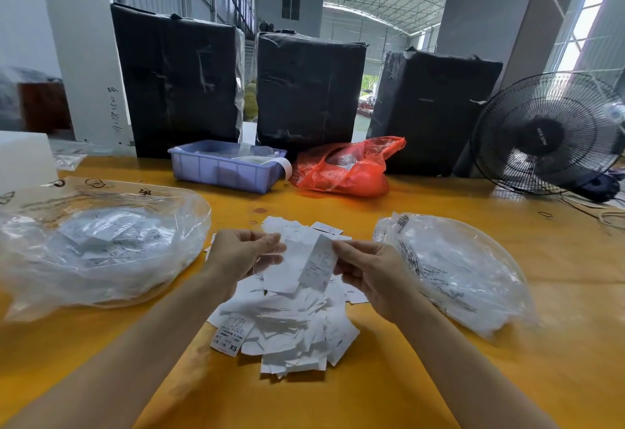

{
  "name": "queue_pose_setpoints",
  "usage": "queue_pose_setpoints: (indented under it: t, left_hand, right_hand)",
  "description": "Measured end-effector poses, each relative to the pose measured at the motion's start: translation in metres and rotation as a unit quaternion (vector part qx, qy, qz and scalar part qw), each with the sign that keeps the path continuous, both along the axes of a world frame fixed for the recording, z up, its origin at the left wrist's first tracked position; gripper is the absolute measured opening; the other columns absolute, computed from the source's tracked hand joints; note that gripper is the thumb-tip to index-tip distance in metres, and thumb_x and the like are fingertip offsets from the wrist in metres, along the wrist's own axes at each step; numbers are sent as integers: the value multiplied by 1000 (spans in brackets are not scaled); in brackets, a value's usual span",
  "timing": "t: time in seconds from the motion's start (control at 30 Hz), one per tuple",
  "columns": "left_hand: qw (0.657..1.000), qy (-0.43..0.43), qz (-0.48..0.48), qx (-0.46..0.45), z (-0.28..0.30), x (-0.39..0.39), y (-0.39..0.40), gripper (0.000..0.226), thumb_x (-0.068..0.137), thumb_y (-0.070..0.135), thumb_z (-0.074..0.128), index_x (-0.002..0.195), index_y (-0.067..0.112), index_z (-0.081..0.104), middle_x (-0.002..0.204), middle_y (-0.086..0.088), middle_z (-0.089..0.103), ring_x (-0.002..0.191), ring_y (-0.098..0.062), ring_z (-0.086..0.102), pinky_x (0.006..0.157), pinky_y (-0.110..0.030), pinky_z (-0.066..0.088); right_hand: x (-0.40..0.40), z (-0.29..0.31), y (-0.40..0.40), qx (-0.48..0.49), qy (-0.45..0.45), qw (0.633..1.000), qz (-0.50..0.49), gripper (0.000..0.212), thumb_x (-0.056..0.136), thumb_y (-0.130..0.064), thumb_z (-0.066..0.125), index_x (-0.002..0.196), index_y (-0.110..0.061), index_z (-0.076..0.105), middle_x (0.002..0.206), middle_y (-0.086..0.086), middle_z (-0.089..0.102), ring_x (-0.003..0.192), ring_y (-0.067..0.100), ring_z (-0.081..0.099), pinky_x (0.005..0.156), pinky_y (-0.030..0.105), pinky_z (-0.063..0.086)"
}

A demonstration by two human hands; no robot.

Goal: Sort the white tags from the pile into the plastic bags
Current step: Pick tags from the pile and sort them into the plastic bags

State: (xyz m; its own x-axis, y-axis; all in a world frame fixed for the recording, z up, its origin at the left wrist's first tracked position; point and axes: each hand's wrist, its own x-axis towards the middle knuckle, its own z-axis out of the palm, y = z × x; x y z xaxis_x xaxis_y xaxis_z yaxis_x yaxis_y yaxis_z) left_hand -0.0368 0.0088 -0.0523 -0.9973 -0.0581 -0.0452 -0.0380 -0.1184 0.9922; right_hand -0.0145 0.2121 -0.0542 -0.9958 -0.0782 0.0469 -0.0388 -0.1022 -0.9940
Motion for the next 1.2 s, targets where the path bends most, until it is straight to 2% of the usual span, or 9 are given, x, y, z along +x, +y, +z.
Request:
queue_pose_setpoints:
  t: [0.2, 0.33, 0.47, 0.6, 0.7, 0.9, 1.07, 1.2]
  left_hand:
    - [997, 2, -50, -53, 0, 5, 5, 21, 78, 13, 74, 85, -4, 64, 80, -13, 74, 65, -19, 72, 48, -19, 49]
    - [994, 1, -75, -78, -1, 6, 9, 16, 76, 8, 76, 80, -2, 65, 75, -12, 74, 62, -19, 71, 47, -18, 50]
    - [986, 15, -103, -130, -5, 8, 14, 9, 76, 5, 76, 74, 0, 68, 74, -12, 74, 62, -18, 71, 49, -18, 50]
    - [979, 21, -145, -140, -4, 10, 18, 9, 74, 6, 77, 74, 1, 69, 79, -14, 74, 62, -18, 70, 55, -20, 54]
    - [977, 11, -160, -142, -3, 11, 21, 9, 74, 8, 77, 75, 3, 70, 79, -11, 74, 64, -17, 71, 58, -20, 56]
    - [976, -10, -184, -120, -1, 14, 22, 22, 64, 20, 81, 77, 6, 72, 84, -10, 75, 68, -15, 71, 54, -17, 52]
    - [975, -20, -199, -99, -1, 15, 21, 24, 57, 22, 82, 73, 6, 73, 86, -13, 74, 68, -17, 71, 51, -17, 51]
    - [976, -27, -201, -77, -3, 14, 20, 21, 57, 20, 82, 70, 6, 75, 85, -17, 74, 67, -19, 71, 46, -18, 48]
  right_hand:
    - [-2, -4, 1, -8, -48, 999, -23, 3, 82, -1, 67, 83, -3, 68, 63, 6, 69, 53, 13, 63, 52, 20, 49]
    - [-2, -2, 1, -38, -48, 998, -8, 25, 76, 11, 68, 96, -2, 62, 64, 8, 70, 54, 17, 65, 53, 21, 52]
    - [-1, 0, 2, -51, -1, 998, -30, 40, 77, 14, 65, 108, -12, 60, 68, 8, 66, 57, 18, 63, 56, 24, 54]
    - [-3, 6, 5, -87, 55, 993, -66, 36, 85, 10, 58, 114, -11, 59, 77, 9, 65, 60, 15, 64, 59, 23, 55]
    - [-1, 7, 1, -22, 98, 992, -77, 28, 87, 7, 58, 112, -7, 60, 87, 13, 65, 66, 14, 67, 63, 22, 56]
    - [1, 2, -4, 68, 180, 975, -112, 20, 86, 4, 60, 99, -9, 66, 84, 8, 70, 72, 15, 69, 66, 24, 58]
    - [1, 1, -5, 76, 196, 970, -124, 21, 86, 4, 61, 93, -16, 65, 84, 6, 71, 73, 17, 69, 68, 28, 59]
    - [1, 0, -5, 86, 192, 971, -113, 18, 86, 3, 62, 96, -10, 66, 85, 7, 70, 73, 18, 70, 68, 30, 60]
